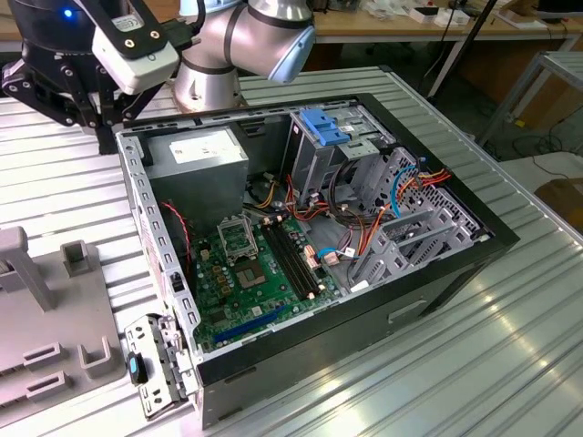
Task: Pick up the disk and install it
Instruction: 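Reach for the disk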
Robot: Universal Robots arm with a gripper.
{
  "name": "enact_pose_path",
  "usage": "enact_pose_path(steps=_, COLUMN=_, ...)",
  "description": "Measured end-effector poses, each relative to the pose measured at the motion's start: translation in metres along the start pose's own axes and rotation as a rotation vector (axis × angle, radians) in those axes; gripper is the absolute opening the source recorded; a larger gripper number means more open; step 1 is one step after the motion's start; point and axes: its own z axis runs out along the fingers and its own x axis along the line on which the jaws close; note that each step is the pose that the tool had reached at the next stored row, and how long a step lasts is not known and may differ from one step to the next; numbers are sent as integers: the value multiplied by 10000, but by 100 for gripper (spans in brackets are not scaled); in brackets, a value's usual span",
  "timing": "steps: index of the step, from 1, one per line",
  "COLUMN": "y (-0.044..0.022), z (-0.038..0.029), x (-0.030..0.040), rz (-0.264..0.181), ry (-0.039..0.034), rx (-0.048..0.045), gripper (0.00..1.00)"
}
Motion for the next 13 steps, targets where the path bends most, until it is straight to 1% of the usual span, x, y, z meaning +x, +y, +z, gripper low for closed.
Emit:
enact_pose_path(steps=4, y=-3, z=-1, x=45, rz=0, ry=0, rx=0, gripper=11)
enact_pose_path(steps=13, y=-9, z=-3, x=122, rz=1, ry=0, rx=0, gripper=11)
